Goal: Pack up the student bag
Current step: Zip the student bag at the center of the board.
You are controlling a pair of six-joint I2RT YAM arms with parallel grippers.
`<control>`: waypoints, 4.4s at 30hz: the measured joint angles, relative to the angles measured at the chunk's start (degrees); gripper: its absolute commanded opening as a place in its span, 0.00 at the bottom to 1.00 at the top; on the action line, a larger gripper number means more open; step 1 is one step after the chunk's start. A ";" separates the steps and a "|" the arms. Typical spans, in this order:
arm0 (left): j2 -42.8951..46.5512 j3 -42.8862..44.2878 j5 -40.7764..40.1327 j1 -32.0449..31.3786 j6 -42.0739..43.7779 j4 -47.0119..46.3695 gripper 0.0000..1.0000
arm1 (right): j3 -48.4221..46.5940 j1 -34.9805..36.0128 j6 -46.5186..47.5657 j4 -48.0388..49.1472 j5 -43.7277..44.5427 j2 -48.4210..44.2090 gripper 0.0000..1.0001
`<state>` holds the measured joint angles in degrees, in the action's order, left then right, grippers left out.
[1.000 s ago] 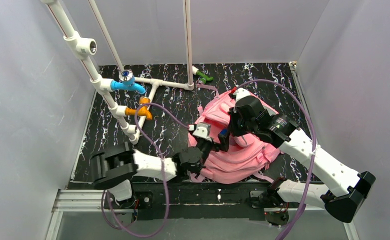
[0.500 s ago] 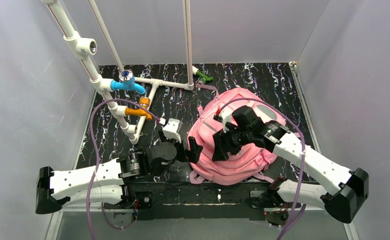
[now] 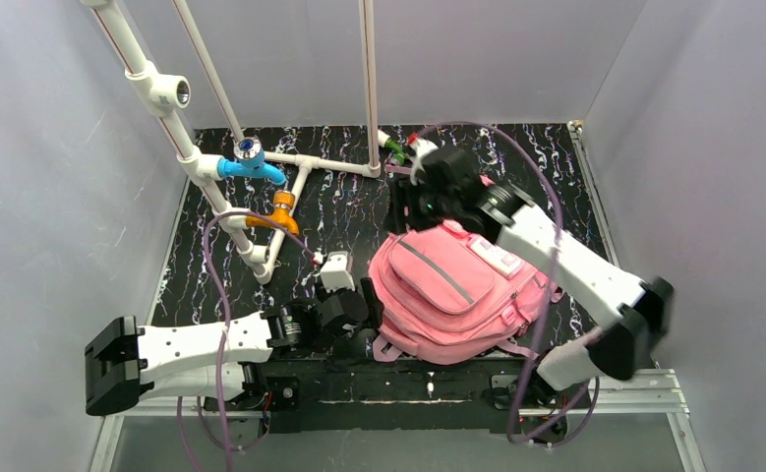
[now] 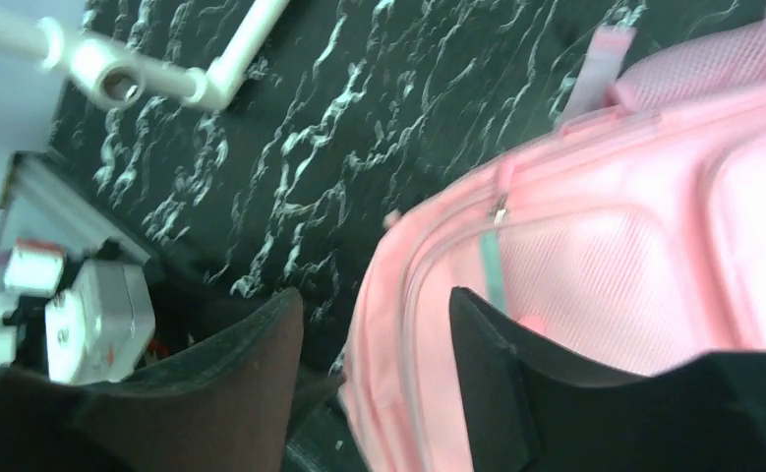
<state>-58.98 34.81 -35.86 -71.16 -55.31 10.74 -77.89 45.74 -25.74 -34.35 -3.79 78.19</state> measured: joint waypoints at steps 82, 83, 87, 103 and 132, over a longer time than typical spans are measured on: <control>1.75 -10.38 12.96 8.90 -7.74 -21.62 0.77 | 27.56 10.49 87.47 -20.61 -8.26 -21.86 0.01; 0.46 -9.62 14.23 8.85 -8.66 -21.38 0.80 | 27.74 10.49 87.47 -20.90 -8.33 -22.25 0.01; -2.89 -7.48 16.26 6.93 -11.45 -21.59 0.89 | 27.74 10.49 87.52 -19.02 -9.16 -22.69 0.01; -17.07 -2.67 12.81 -1.05 -17.73 -27.47 0.00 | 23.54 10.12 93.18 -16.02 -14.95 -17.75 0.06; 4.85 -7.54 8.79 7.72 -17.35 -10.27 0.00 | 38.40 15.78 107.12 -20.46 0.66 -31.39 0.08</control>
<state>-54.13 27.27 -27.07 -63.44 -72.66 0.47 -39.48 61.52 81.38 -54.81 -3.14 46.81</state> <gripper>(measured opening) 0.043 0.115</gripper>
